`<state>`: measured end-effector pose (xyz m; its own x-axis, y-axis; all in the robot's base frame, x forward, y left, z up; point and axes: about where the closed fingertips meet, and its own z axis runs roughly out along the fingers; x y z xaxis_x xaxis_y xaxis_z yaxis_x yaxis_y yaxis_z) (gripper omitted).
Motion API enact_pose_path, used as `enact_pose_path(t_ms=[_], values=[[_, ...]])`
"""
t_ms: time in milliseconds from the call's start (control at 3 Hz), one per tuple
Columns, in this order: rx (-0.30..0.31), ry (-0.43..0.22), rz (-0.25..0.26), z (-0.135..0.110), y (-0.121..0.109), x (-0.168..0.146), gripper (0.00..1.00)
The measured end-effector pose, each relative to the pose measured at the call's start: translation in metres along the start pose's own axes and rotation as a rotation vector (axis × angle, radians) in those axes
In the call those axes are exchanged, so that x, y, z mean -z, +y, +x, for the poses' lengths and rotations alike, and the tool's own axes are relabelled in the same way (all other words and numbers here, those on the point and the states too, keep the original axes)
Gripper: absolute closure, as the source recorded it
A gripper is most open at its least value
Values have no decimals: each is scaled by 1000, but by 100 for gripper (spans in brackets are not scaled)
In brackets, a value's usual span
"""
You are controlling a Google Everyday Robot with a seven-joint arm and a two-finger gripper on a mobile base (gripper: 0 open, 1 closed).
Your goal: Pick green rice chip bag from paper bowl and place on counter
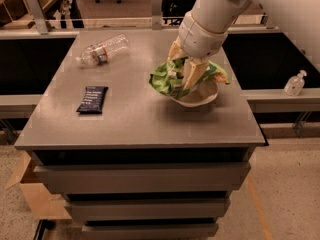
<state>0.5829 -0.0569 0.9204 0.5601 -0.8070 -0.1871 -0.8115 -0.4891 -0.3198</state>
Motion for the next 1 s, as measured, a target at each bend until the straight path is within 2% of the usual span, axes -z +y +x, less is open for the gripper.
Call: enact_pose_path(t_ms=[333,1000], values=[[54,16,76,-12,-16,27,100],[183,46,171,-41,-67,47,100]])
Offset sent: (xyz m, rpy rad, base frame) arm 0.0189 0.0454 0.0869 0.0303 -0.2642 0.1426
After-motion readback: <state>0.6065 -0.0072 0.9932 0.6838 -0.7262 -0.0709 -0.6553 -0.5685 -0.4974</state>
